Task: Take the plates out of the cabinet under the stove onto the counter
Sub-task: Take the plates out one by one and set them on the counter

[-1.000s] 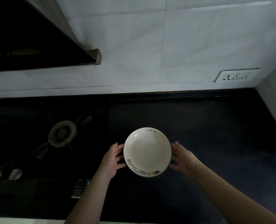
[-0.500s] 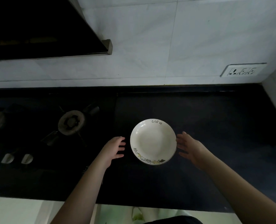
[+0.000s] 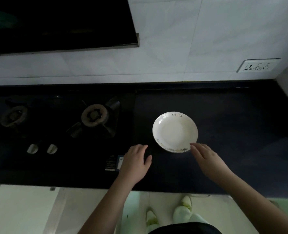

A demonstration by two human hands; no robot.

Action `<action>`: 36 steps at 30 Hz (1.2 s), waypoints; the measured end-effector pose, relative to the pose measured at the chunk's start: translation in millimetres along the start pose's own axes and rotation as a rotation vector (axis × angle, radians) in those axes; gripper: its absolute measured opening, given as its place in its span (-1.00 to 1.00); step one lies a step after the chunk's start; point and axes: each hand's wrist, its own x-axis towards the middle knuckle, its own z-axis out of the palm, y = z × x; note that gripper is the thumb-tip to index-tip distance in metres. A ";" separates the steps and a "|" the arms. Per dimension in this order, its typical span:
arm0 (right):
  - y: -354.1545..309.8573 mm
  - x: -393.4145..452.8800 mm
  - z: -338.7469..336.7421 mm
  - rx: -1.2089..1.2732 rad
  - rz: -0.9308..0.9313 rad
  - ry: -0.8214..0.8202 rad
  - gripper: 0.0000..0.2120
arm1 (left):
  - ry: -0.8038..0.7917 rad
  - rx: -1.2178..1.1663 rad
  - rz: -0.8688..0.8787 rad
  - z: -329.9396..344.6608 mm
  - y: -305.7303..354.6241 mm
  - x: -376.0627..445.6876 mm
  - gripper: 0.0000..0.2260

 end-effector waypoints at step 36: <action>123.0 -233.4 52.7 -0.650 -0.475 0.017 -0.33 | 0.067 0.325 -0.129 58.1 88.5 -325.0 -0.48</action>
